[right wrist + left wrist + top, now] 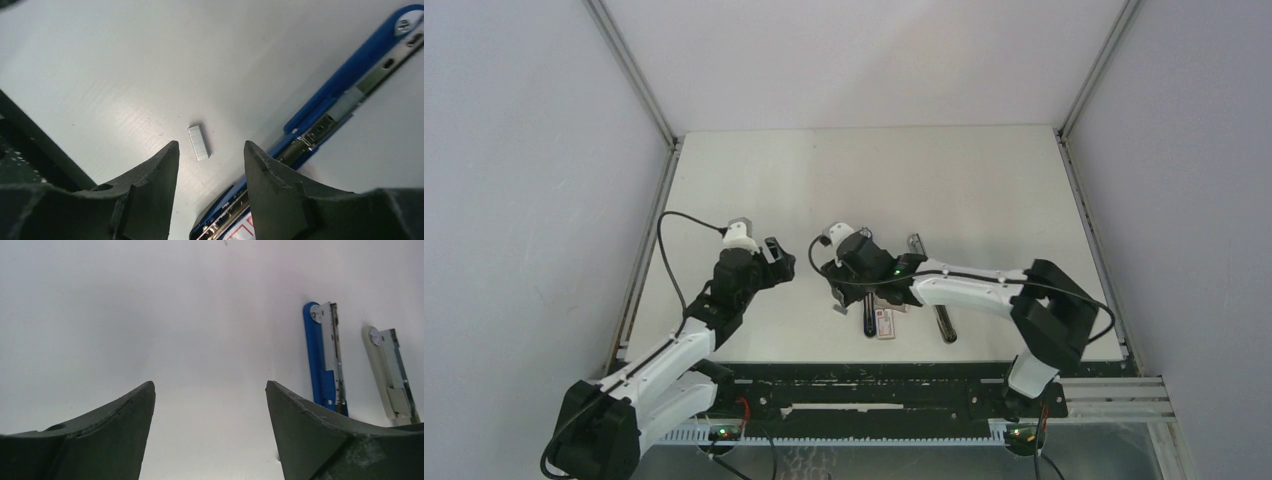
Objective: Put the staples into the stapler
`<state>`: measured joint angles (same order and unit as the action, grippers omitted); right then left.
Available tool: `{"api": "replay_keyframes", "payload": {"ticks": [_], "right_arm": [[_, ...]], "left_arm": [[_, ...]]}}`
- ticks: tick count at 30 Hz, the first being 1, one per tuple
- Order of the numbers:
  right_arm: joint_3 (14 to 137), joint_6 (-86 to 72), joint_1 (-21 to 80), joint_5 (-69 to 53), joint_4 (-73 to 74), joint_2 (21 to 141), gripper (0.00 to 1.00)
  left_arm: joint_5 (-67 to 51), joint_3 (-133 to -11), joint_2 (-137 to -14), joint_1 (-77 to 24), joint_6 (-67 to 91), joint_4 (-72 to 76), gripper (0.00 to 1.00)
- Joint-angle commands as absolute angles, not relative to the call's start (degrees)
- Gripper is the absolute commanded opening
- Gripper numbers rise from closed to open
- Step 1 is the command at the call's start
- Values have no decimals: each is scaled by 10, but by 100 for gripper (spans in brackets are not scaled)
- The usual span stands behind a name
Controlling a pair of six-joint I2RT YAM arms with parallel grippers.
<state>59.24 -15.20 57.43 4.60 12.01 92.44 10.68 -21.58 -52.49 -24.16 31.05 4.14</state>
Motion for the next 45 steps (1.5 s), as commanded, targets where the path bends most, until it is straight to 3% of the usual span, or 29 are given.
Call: {"api": "replay_keyframes", "payload": {"ticks": [1,18,34,45], "right_arm": [[646,-100,591,56,142,979,50],[704,-61,617,25,185,1075,44],[704,-75,624,68,192,1090,17],[704,-211,559,167,181,996,11]], "left_arm": [[125,-181,-506,-216,266,110,86],[120,-171,-514,-199,259,127,87],[134,-166,-494,-196,260,120,87],[159,-147,-440,-193,265,117,89]]}}
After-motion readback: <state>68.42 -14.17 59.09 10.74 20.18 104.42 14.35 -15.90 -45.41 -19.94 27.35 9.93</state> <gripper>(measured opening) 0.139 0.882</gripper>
